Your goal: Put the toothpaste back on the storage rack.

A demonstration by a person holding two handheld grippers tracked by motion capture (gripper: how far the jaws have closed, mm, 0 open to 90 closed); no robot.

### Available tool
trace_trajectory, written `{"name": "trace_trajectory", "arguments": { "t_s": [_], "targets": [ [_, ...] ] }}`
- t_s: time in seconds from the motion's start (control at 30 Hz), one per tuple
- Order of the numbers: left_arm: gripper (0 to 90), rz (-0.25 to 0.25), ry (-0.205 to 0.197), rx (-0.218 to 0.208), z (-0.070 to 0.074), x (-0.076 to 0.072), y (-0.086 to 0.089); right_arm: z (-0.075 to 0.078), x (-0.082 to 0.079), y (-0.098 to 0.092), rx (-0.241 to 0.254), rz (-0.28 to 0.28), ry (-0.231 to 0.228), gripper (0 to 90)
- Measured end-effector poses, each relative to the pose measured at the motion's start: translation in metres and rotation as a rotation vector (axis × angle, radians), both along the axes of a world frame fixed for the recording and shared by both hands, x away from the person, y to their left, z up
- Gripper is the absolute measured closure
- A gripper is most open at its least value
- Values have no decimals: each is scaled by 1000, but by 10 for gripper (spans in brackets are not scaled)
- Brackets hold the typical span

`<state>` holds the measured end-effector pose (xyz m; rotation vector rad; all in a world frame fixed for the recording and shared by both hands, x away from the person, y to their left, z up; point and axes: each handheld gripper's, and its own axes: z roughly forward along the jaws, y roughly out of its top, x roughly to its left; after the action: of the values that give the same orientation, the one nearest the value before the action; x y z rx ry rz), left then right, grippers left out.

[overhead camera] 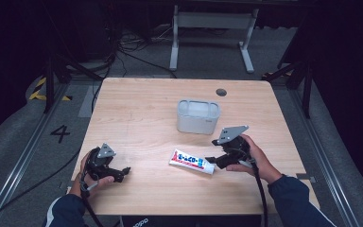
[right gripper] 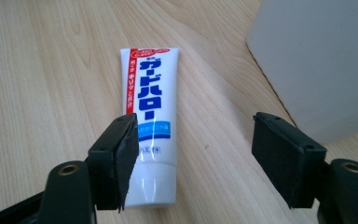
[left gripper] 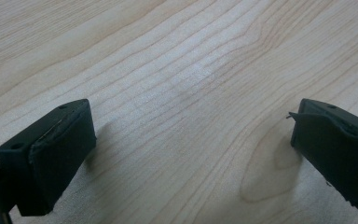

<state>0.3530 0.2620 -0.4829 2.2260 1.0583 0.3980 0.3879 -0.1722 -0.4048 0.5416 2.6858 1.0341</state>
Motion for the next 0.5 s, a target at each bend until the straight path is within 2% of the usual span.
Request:
{"name": "trace_trajectory", "arguments": {
  "t_s": [0.17, 0.5],
  "targets": [
    [2, 0, 0, 0, 0, 0, 0, -2, 0, 17, -23, 38, 3, 328],
    [2, 0, 0, 0, 0, 0, 0, -5, 2, 39, -39, 70, 11, 328]
  ]
}}
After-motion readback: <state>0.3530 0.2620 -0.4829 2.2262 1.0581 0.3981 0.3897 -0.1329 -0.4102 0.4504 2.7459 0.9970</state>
